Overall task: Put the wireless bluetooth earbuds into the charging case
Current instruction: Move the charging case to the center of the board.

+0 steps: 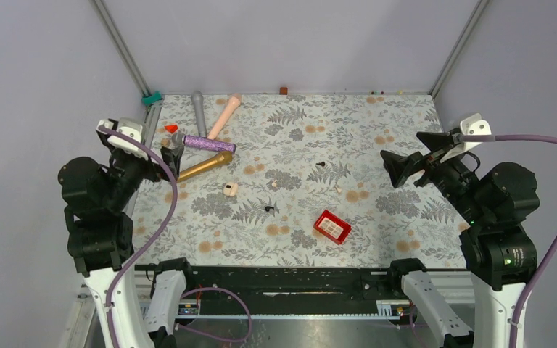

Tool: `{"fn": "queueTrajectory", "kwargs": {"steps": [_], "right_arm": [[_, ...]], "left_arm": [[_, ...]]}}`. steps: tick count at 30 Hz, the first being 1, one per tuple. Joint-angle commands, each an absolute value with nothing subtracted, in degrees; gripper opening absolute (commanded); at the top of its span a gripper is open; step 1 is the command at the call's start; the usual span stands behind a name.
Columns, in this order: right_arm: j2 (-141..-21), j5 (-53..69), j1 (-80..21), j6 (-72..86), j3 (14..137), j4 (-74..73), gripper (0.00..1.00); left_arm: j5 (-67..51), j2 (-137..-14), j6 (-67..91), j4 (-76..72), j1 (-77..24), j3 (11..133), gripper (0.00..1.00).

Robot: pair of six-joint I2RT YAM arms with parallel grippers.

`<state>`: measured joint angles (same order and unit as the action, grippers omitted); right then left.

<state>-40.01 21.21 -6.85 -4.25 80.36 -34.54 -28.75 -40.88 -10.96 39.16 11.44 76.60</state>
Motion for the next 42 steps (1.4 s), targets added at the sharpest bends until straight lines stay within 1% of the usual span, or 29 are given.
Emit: {"fn": "queueTrajectory", "kwargs": {"steps": [1, 6, 10, 17, 21, 25, 28, 35, 39, 42], "right_arm": [[-40.34, 17.67, -6.57, -6.32, 79.5, -33.64, 0.98], [-43.16, 11.77, -6.51, -8.95, 76.24, -33.59, 0.98], [-48.08, 8.9, -6.52, -10.78, 74.4, -33.58, 0.98], [-56.94, 5.71, -6.51, -12.61, 75.35, -33.41, 0.98], [-58.66, 5.5, -6.52, -11.27, 71.65, -30.26, 0.98], [-60.86, 4.03, -6.52, -11.22, 72.03, -31.01, 0.98], [-62.06, 0.55, -6.51, -12.14, 72.7, -32.02, 0.98], [-67.55, 1.5, -5.78, -13.01, 74.42, -35.78, 0.99], [-71.46, 2.55, -5.36, -13.21, 74.74, -36.08, 0.99], [-74.88, 2.59, -5.27, -14.35, 74.99, -36.43, 0.99]], "left_arm": [[-31.0, -38.9, -16.46, 38.58, 11.7, 72.46, 0.99], [-36.49, -40.26, -16.22, 38.59, 11.65, 68.83, 0.98], [-38.37, -41.66, -16.95, 38.58, 11.56, 66.55, 0.99], [-32.33, -44.76, -18.84, 38.59, 8.71, 63.63, 0.99], [-25.65, -48.95, -19.12, 38.78, 2.18, 62.19, 0.98], [-23.33, -52.88, -19.47, 38.8, -4.65, 61.11, 0.98], [-22.35, -54.78, -20.96, 38.8, -7.48, 61.27, 0.99], [-26.56, -52.66, -26.02, 37.72, -7.94, 56.47, 0.99], [-30.25, -50.24, -25.9, 32.8, -7.96, 50.75, 0.98], [-31.41, -50.22, -24.89, 31.76, -7.99, 49.02, 0.99]]}}
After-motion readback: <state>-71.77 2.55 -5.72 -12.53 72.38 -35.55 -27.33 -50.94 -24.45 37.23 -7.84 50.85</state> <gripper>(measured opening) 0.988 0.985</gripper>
